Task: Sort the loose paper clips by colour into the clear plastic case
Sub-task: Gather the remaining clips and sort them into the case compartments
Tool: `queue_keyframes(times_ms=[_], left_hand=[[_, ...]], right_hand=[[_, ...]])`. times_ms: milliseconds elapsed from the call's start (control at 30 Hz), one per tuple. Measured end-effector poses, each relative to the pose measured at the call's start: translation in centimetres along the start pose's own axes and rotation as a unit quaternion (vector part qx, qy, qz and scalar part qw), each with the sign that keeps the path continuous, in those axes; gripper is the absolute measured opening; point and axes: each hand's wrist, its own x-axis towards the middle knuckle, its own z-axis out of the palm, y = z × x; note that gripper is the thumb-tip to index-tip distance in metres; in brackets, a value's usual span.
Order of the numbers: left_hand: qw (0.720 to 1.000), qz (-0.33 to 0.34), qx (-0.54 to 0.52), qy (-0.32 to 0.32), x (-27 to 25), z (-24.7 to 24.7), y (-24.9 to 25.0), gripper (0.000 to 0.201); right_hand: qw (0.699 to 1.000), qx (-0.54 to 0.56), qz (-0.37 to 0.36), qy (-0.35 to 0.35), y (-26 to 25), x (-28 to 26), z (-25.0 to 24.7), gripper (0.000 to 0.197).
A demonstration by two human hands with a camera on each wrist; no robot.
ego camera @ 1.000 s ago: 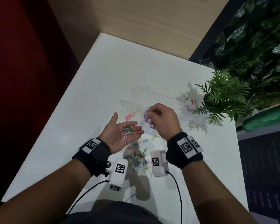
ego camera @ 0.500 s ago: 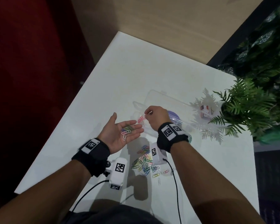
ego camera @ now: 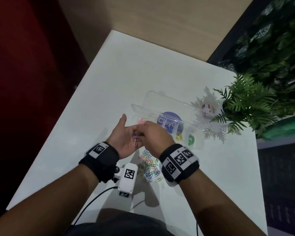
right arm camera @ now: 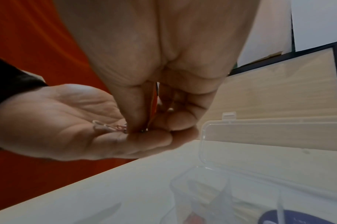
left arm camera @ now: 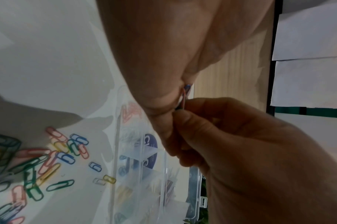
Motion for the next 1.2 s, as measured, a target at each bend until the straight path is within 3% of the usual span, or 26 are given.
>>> queue_keyframes(times_ms=[133, 300, 467, 900, 1067, 1200], left_hand=[[1.000, -0.006, 0.008, -0.003, -0.2, 0.5, -0.4, 0.090], [1.000, -0.009, 0.020, 0.006, -0.8, 1.5, -0.8, 0.084], [1.000, 0.002, 0.019, 0.020, -0.9, 1.9, -0.9, 0.084], [0.997, 0.023, 0.000, 0.074, -0.9, 2.2, -1.3, 0.082], [0.997, 0.034, -0.027, 0.063, -0.4, 1.7, -1.0, 0.083], [0.997, 0.040, -0.030, 0.062, -0.1, 1.1, -0.8, 0.078]], right_hand=[[1.000, 0.012, 0.002, 0.025, 0.3, -0.7, -0.1, 0.035], [0.999, 0.010, 0.022, 0.048, 0.3, -1.5, -0.5, 0.018], [0.988, 0.100, 0.028, 0.111, 0.2, -2.9, -0.6, 0.009], [0.990, 0.117, 0.066, 0.031, -1.8, -2.8, 1.2, 0.025], [0.978, 0.160, 0.102, 0.089, 0.4, -3.3, 0.0, 0.007], [0.954, 0.208, 0.174, 0.129, 3.5, -2.2, -1.9, 0.014]])
